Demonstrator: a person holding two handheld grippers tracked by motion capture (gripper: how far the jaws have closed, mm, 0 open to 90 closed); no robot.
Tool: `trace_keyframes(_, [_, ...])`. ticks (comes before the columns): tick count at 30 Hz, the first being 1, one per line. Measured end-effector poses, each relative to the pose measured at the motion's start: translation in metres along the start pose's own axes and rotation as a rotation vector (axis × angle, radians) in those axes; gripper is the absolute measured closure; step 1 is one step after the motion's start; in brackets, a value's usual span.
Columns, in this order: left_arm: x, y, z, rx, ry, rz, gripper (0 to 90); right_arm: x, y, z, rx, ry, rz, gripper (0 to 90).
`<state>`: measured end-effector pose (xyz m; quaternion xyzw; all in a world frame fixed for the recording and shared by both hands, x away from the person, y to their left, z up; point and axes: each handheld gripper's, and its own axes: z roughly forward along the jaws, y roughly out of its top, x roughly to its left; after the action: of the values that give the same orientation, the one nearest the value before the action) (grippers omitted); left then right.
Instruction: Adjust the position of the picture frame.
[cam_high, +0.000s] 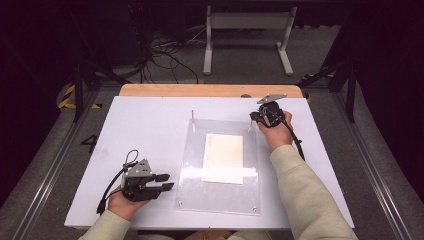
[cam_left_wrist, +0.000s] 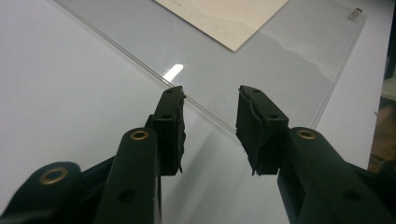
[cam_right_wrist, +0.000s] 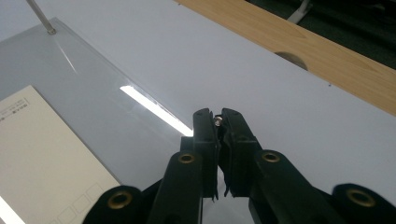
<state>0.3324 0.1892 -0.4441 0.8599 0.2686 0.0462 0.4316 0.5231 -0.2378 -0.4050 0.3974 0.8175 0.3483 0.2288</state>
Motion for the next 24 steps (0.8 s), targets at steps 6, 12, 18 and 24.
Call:
trace_keyframes(6, [-0.001,-0.001,0.002,0.006,-0.008,0.001,62.0,0.009,0.02,0.012,-0.001,-0.004,-0.044,85.0])
trace_keyframes(12, [0.0,-0.001,0.002,0.005,-0.018,0.001,62.0,0.013,0.027,0.028,0.017,-0.005,-0.042,84.6])
trace_keyframes(18, [-0.002,0.002,0.004,0.004,-0.03,0.016,61.5,0.009,0.023,0.023,0.012,0.011,-0.031,84.4])
trace_keyframes(24, [-0.011,0.002,0.001,-0.004,-0.047,0.028,60.6,0.009,0.007,-0.015,-0.055,0.051,0.014,77.2])
